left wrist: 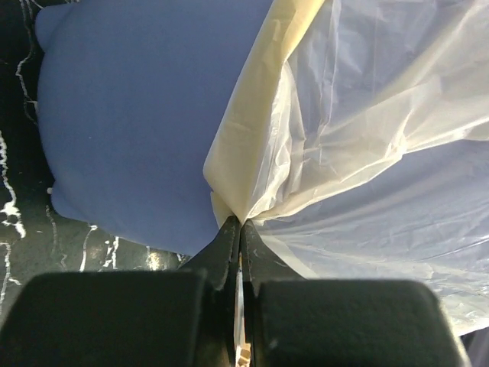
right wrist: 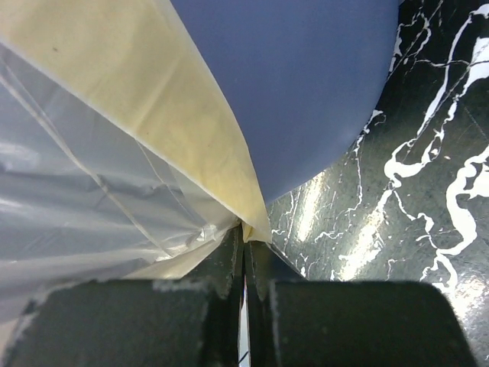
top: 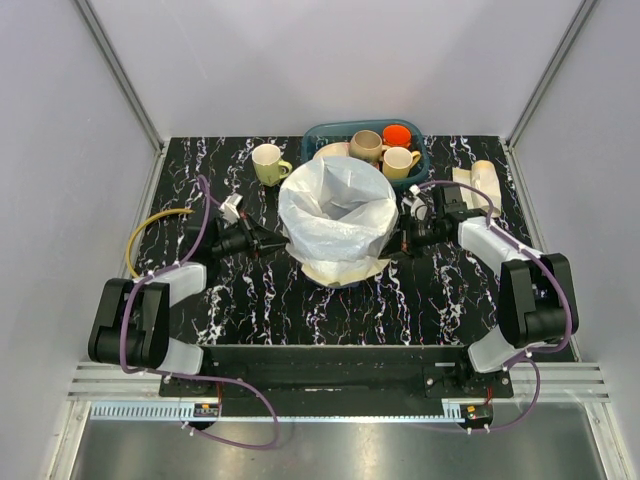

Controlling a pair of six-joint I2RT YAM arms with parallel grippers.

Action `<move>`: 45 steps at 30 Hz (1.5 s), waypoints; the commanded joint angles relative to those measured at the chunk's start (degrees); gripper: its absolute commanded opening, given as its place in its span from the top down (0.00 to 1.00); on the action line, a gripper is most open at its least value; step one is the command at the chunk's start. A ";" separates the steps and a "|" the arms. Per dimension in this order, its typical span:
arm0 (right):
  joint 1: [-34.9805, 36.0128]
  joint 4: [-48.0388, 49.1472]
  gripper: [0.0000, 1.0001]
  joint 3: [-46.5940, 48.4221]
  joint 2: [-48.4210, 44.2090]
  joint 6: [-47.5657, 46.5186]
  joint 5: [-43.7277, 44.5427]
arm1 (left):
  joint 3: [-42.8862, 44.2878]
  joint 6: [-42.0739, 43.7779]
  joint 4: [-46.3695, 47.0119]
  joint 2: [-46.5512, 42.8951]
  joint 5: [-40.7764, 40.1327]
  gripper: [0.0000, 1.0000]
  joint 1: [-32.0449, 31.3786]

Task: Put the trash bags into the trash bin

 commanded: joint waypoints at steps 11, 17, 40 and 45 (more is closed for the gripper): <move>-4.61 -5.08 1.00 -0.25 3.49 -10.34 13.68 | 5.66 25.90 -30.02 2.46 -7.50 1.00 4.15; -6.46 -6.22 1.00 2.22 8.76 -12.53 17.38 | 8.12 30.91 -34.77 6.32 -10.31 1.00 4.85; -6.55 -9.91 1.00 11.18 17.99 -16.40 28.01 | 1.27 32.14 -47.86 -5.27 -21.38 1.00 2.13; -6.55 -10.88 1.00 13.64 19.93 -17.46 29.60 | 2.50 33.37 -49.54 -4.75 -23.67 0.95 2.13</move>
